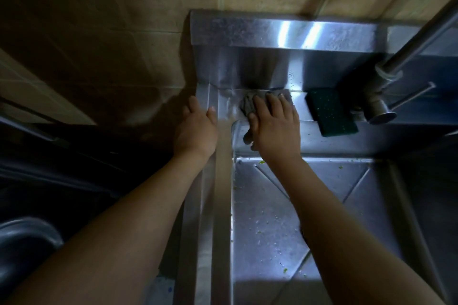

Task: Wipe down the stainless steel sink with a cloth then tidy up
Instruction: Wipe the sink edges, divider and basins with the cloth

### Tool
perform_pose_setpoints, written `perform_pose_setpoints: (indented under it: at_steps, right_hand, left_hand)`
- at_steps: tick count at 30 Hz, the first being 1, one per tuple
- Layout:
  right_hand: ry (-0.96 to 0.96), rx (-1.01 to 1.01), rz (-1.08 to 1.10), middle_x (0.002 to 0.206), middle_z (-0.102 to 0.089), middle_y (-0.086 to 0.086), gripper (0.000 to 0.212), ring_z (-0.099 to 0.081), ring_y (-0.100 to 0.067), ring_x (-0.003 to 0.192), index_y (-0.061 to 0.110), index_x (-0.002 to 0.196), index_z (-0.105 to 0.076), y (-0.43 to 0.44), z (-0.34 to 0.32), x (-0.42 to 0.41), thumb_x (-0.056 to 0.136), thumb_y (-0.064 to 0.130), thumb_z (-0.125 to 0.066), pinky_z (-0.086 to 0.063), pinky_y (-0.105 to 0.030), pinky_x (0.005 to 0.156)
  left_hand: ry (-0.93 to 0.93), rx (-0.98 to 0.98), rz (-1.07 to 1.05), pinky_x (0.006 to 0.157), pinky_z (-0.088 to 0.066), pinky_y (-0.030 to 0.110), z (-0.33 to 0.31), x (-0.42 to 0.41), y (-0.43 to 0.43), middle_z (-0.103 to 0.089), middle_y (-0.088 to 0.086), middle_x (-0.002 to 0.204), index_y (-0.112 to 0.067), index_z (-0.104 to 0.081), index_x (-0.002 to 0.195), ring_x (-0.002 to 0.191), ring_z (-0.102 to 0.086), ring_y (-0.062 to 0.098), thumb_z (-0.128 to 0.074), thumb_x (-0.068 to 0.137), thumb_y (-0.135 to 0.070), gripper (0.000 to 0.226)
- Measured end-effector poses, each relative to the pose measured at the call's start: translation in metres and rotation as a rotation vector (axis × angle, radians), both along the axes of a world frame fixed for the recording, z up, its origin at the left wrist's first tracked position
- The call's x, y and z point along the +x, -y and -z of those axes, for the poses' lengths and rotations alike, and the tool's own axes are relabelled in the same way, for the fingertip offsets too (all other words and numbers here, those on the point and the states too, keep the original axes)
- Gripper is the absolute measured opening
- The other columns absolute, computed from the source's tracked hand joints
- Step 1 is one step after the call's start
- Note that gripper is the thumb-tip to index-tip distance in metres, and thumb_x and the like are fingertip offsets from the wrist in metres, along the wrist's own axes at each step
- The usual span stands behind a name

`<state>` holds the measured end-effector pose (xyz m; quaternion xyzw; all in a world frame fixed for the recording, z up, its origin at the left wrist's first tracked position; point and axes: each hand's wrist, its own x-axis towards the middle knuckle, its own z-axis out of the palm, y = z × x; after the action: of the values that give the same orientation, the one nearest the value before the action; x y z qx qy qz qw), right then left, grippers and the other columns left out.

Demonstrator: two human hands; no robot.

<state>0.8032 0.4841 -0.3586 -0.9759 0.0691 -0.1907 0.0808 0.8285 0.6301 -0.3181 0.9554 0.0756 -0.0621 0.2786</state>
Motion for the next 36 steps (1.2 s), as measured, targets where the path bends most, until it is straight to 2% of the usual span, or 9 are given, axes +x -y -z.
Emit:
perform_pose_setpoints:
  at_steps: [6, 11, 18, 20, 22, 24, 27, 31, 36]
  right_hand:
    - [-0.056, 0.077, 0.108, 0.132, -0.054, -0.017, 0.055, -0.043, -0.037, 0.128, 0.012, 0.127, -0.056, 0.005, -0.003, -0.002, 0.089, 0.038, -0.026, -0.031, -0.05, 0.107]
    - [0.037, -0.009, 0.042, 0.114, -0.067, -0.011, 0.043, -0.06, -0.035, 0.11, 0.014, 0.111, -0.068, -0.026, 0.0, -0.004, 0.083, 0.035, -0.042, -0.046, -0.05, 0.093]
    - [0.12, 0.122, -0.124, 0.103, -0.071, -0.01, 0.035, -0.065, -0.035, 0.099, 0.01, 0.098, -0.071, -0.031, -0.003, 0.008, 0.082, 0.026, -0.045, -0.05, -0.045, 0.082]
    - [0.169, 0.239, -0.147, 0.098, -0.072, -0.01, 0.032, -0.066, -0.033, 0.092, 0.009, 0.096, -0.071, -0.029, -0.006, 0.007, 0.082, 0.022, -0.045, -0.052, -0.04, 0.079]
    - [0.209, 0.498, -0.08, 0.097, -0.07, -0.009, 0.034, -0.064, -0.03, 0.089, 0.008, 0.103, -0.069, -0.033, -0.013, 0.007, 0.085, 0.022, -0.043, -0.052, -0.037, 0.077]
    - [0.322, 0.742, 0.046, 0.105, -0.068, -0.007, 0.032, -0.06, -0.025, 0.097, 0.009, 0.111, -0.066, -0.041, -0.022, 0.007, 0.088, 0.018, -0.046, -0.049, -0.036, 0.085]
    - [0.524, 0.856, 0.167, 0.113, -0.066, -0.009, 0.03, -0.048, -0.015, 0.107, 0.007, 0.115, -0.065, -0.053, -0.04, 0.015, 0.088, 0.013, -0.054, -0.04, -0.026, 0.096]
    - [0.644, 0.98, 0.244, 0.102, -0.058, -0.016, 0.029, -0.053, -0.032, 0.098, 0.004, 0.109, -0.068, -0.066, -0.052, 0.041, 0.081, 0.009, -0.061, -0.045, -0.04, 0.091]
    - [0.48, 0.892, 0.21, 0.101, -0.059, -0.014, 0.029, -0.05, -0.033, 0.096, 0.01, 0.1, -0.072, -0.08, -0.036, 0.051, 0.073, 0.008, -0.063, -0.045, -0.047, 0.085]
  left_hand:
    - [-0.009, -0.007, -0.013, 0.081, -0.042, 0.043, -0.001, 0.0, 0.001, -0.036, 0.019, 0.14, -0.009, -0.026, 0.139, 0.113, -0.049, 0.041, -0.031, 0.098, -0.036, 0.049]
    - [0.0, 0.042, -0.013, 0.085, -0.042, 0.042, -0.002, -0.002, 0.004, -0.03, 0.018, 0.146, -0.01, -0.015, 0.145, 0.118, -0.047, 0.038, -0.029, 0.099, -0.036, 0.054]
    - [0.012, 0.031, -0.019, 0.081, -0.042, 0.041, 0.001, -0.001, 0.004, -0.035, 0.017, 0.143, -0.01, -0.022, 0.142, 0.114, -0.049, 0.039, -0.03, 0.099, -0.037, 0.051]
    - [0.023, 0.026, -0.019, 0.081, -0.046, 0.042, 0.003, -0.001, 0.003, -0.04, 0.018, 0.138, -0.011, -0.026, 0.139, 0.108, -0.053, 0.038, -0.031, 0.098, -0.038, 0.05]
    - [0.025, 0.024, -0.014, 0.083, -0.048, 0.044, 0.003, -0.001, 0.003, -0.042, 0.018, 0.136, -0.011, -0.027, 0.138, 0.107, -0.054, 0.038, -0.031, 0.098, -0.038, 0.049]
    - [0.017, 0.024, -0.006, 0.082, -0.042, 0.041, 0.002, 0.0, 0.002, -0.039, 0.019, 0.139, -0.009, -0.026, 0.138, 0.111, -0.051, 0.04, -0.031, 0.098, -0.037, 0.049]
    - [0.032, 0.041, 0.017, 0.079, -0.039, 0.039, 0.001, 0.001, 0.001, -0.038, 0.021, 0.138, -0.006, -0.027, 0.137, 0.114, -0.048, 0.04, -0.032, 0.098, -0.035, 0.049]
    - [0.043, 0.044, 0.047, 0.082, -0.039, 0.04, 0.002, 0.0, -0.001, -0.04, 0.022, 0.135, -0.004, -0.028, 0.135, 0.113, -0.048, 0.04, -0.032, 0.098, -0.033, 0.047]
    - [0.016, 0.045, 0.017, 0.087, -0.04, 0.041, -0.002, 0.0, 0.001, -0.037, 0.019, 0.139, -0.008, -0.02, 0.141, 0.116, -0.048, 0.038, -0.03, 0.099, -0.035, 0.051]
